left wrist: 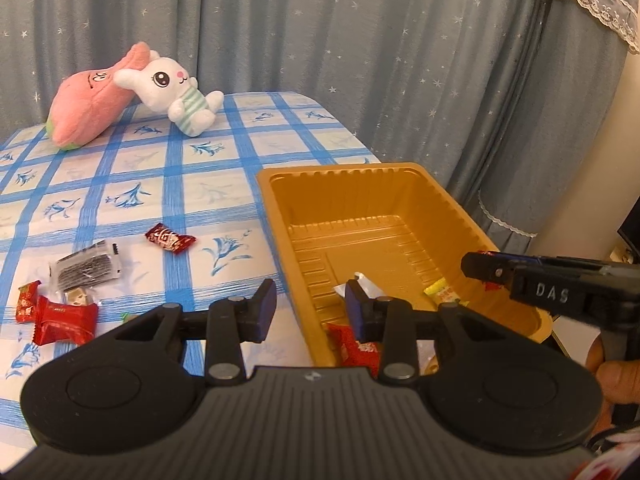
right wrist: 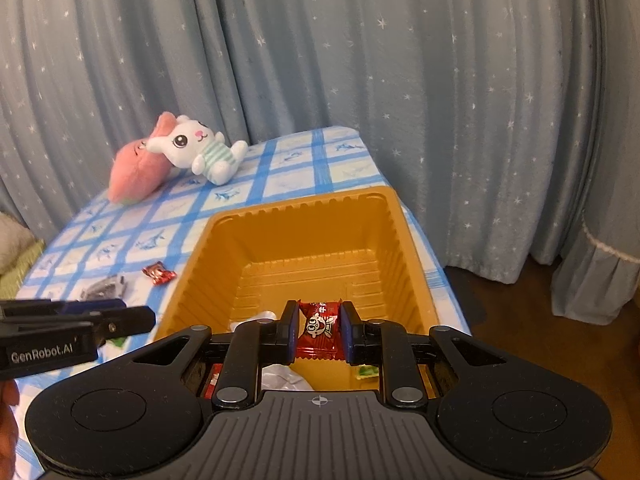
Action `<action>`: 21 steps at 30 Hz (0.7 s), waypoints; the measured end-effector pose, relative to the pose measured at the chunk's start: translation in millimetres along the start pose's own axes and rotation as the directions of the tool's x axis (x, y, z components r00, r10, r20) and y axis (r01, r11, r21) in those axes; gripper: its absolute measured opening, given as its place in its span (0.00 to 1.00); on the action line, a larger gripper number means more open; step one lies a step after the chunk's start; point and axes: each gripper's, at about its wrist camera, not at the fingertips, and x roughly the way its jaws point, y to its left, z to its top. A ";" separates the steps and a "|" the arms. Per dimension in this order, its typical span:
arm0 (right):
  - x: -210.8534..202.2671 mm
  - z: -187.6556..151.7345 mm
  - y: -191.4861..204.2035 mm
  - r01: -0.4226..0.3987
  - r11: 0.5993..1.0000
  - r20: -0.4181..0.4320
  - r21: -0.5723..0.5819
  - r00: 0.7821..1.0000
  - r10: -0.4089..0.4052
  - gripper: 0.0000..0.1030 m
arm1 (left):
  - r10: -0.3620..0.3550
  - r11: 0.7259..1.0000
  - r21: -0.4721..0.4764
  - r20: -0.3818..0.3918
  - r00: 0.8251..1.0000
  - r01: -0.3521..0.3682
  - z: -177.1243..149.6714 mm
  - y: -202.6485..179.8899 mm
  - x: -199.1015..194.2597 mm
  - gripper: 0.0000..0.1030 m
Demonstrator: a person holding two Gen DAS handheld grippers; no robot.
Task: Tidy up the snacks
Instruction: 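Open both grippers to drop the silver wrapper and red candy into the tray, then move both tools back over the candies on the tablecloth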
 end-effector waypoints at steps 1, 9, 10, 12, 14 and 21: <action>-0.5 0.2 -1.4 -0.004 1.000 0.000 0.013 1.000 0.004 0.22 | 0.003 1.000 -0.001 -0.001 1.000 -0.003 -1.2 1.3 -0.8 0.33; -8.4 2.5 -6.2 0.034 0.998 0.044 0.047 0.998 -0.036 0.47 | 0.022 1.000 -0.008 -0.001 1.000 -0.022 -11.7 17.7 -10.0 0.37; -9.2 2.7 -6.8 0.040 0.998 0.047 0.051 0.998 -0.043 0.47 | 0.024 1.000 -0.011 0.000 1.000 -0.024 -12.8 20.1 -11.9 0.37; -10.0 3.2 -7.4 0.045 0.997 0.047 0.056 0.998 -0.047 0.47 | 0.030 0.999 -0.015 0.000 1.000 -0.030 -15.4 25.3 -16.1 0.37; -11.4 3.5 -5.9 0.050 0.997 0.051 0.052 0.997 -0.053 0.47 | 0.039 0.999 -0.015 0.004 0.999 -0.039 -17.6 31.1 -21.5 0.37; -18.4 2.2 11.1 0.044 0.999 0.078 0.011 0.996 -0.044 0.47 | 0.088 0.996 -0.032 0.017 0.996 -0.088 -28.5 59.6 -45.4 0.39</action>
